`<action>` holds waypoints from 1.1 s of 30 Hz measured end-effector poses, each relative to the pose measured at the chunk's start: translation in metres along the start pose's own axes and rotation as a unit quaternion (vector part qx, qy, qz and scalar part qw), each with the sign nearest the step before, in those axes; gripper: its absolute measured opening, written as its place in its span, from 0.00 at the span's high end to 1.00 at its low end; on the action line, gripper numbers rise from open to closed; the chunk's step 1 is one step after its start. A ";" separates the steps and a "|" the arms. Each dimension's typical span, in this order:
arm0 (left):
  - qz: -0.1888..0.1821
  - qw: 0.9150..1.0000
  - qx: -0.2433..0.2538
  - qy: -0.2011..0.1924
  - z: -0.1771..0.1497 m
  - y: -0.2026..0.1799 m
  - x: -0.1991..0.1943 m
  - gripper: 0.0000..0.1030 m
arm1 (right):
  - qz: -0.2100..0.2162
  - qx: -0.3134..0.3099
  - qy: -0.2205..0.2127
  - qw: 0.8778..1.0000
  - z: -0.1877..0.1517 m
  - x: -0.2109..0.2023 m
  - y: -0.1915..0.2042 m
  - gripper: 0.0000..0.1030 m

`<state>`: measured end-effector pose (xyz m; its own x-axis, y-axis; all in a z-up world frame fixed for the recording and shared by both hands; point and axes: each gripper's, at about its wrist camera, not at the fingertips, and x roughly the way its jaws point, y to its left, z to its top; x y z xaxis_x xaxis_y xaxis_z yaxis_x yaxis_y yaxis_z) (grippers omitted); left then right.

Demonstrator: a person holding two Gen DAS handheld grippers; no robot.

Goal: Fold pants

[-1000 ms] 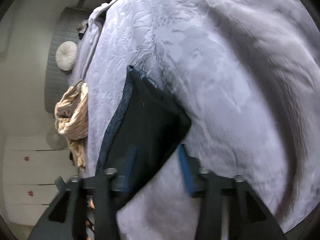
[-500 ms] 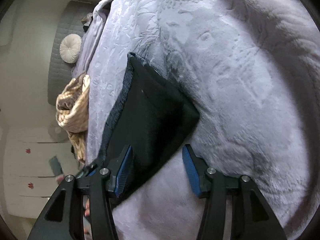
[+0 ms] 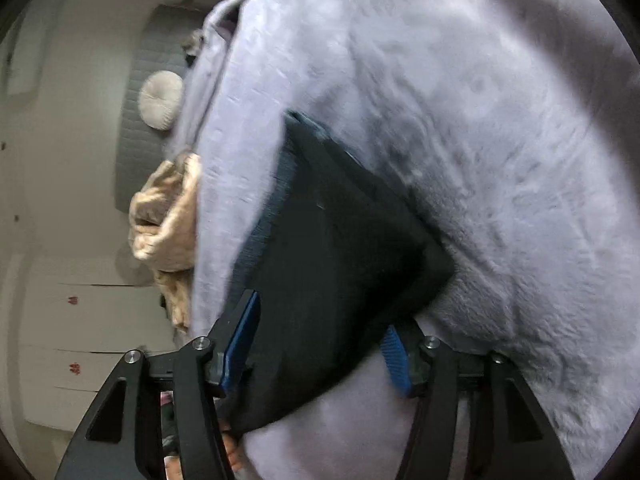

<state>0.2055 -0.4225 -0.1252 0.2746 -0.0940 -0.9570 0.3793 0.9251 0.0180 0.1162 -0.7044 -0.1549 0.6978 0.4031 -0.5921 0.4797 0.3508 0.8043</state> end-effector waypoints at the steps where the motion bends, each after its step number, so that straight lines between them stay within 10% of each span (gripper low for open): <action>1: 0.001 1.000 -0.001 0.002 0.001 0.000 -0.001 0.03 | 0.003 0.001 -0.002 1.000 0.001 0.007 0.000 0.40; 4: -0.005 1.000 -0.020 0.005 0.016 0.009 -0.013 0.36 | 0.004 -0.006 0.000 1.000 0.005 0.021 0.011 0.47; 6: -0.007 0.999 -0.034 -0.008 0.028 0.017 -0.021 0.44 | 0.019 -0.013 0.002 1.000 0.005 0.020 0.020 0.89; 14: 0.046 0.998 0.014 -0.033 0.043 -0.015 0.014 0.43 | 0.034 -0.066 0.007 0.997 -0.004 0.008 0.052 0.88; 22: -0.036 0.999 -0.028 -0.019 0.015 0.015 -0.046 0.43 | 0.027 -0.065 0.002 0.998 -0.006 0.001 0.056 0.88; 33: -0.056 0.998 0.011 0.019 -0.014 -0.003 -0.020 0.38 | -0.034 -0.143 -0.010 0.989 -0.024 0.002 0.122 0.88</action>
<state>0.1869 -0.4185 -0.1103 0.1955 -0.1812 -0.9638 0.4246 0.9015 -0.0834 0.1636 -0.6401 -0.0590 0.6815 0.3548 -0.6401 0.3568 0.6026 0.7138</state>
